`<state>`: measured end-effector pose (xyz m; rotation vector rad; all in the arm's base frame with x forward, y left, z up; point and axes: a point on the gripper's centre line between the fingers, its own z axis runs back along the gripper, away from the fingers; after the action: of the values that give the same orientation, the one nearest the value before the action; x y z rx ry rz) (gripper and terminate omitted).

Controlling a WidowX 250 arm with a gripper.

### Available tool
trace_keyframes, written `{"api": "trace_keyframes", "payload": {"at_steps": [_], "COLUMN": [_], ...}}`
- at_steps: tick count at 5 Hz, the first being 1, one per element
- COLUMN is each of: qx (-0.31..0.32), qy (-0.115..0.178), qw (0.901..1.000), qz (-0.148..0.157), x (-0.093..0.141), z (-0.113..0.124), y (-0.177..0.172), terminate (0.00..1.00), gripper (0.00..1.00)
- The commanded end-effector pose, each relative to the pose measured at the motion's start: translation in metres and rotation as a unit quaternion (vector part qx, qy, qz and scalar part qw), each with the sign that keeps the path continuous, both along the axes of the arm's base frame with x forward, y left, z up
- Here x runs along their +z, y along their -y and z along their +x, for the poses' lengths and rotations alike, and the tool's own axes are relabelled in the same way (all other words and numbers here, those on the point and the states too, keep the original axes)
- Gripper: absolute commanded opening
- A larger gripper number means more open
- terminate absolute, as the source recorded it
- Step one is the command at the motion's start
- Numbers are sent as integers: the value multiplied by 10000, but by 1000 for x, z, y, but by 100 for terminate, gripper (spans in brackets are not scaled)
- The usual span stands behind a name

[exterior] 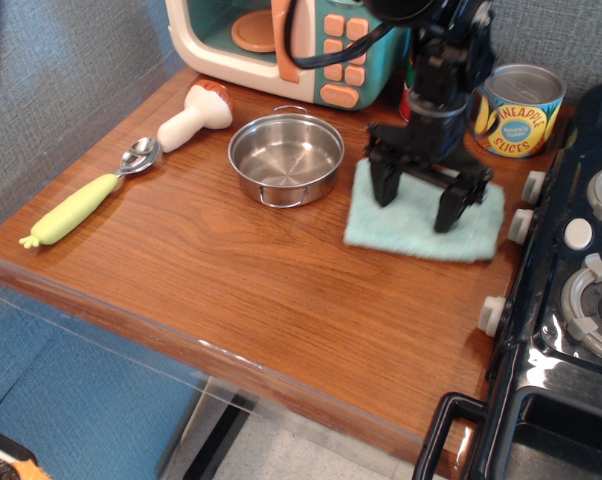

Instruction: Move blue cloth to front of cans.

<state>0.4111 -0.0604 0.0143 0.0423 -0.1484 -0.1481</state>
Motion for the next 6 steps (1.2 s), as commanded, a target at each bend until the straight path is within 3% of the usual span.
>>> {"api": "trace_keyframes", "payload": {"at_steps": [1,2,4,5,6], "qx": [-44,-176,-475,-393,-393], "qy": [307,404,642,708,708], "qw": [9994,9989,9958,9960,9960], "qz": [-133,-150,-450,-387,-387], "x": [18,36,102,116,116], "z": [36,36,41,35,35], "y": [2,2,5,4,4], "terminate": [0,0,0,0,0], "gripper": [100,100,100,100,100]}}
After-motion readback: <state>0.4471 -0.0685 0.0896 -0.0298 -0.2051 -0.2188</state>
